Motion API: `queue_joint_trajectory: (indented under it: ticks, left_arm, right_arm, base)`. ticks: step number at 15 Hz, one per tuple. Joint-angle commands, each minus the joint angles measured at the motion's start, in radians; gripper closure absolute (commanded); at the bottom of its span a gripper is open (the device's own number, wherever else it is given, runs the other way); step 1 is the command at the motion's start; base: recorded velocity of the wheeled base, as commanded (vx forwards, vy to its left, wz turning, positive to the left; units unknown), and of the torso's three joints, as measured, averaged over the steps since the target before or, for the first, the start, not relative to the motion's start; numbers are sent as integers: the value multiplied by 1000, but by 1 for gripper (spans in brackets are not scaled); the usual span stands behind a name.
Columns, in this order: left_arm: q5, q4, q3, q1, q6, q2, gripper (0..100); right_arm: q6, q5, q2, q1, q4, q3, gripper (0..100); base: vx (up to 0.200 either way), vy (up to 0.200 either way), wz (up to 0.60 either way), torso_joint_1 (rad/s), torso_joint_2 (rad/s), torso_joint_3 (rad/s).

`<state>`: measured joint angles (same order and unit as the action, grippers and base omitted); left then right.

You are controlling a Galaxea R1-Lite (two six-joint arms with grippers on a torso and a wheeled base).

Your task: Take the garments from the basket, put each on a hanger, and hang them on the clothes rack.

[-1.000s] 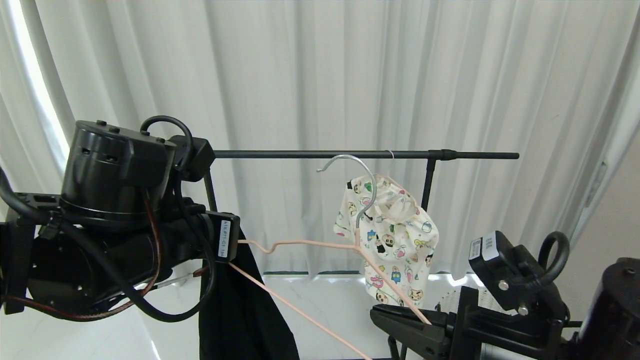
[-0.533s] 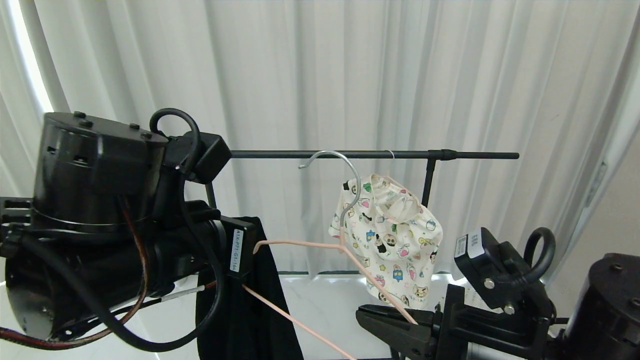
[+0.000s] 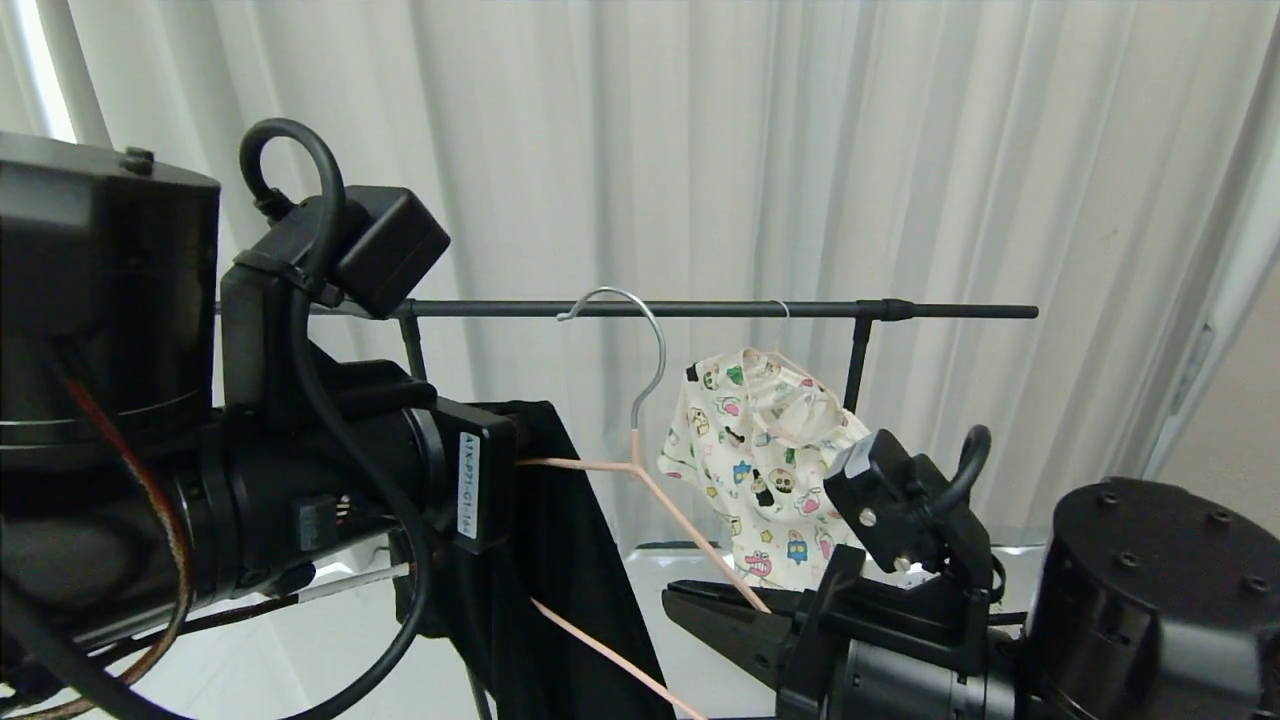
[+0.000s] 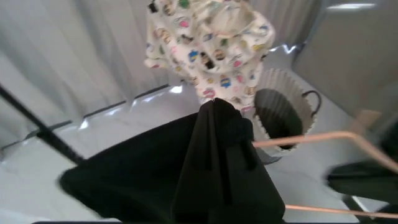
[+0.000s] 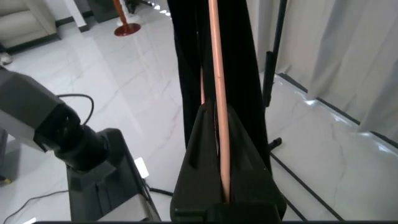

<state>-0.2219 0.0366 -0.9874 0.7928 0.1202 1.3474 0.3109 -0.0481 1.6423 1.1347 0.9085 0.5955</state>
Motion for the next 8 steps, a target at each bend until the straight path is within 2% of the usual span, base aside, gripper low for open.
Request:
queue_joint_trajectory:
  ticks: [1, 5, 8]
  left_arm:
    - [-1, 0, -14, 48, 1, 4, 100]
    - [-2, 0, -14, 109, -2, 1, 100]
    - [-5, -17, -7, 137, -7, -1, 100]
  right_arm:
    - [2, 1, 51, 4, 0, 41, 100]
    - [2, 13, 80, 5, 0, 56, 100]
    - [34, 71, 105, 4, 1, 61, 100]
  base:
    - [0, 0, 0, 0, 0, 0]
    - [0, 0, 0, 0, 0, 0]
    - [0, 0, 0, 0, 0, 0]
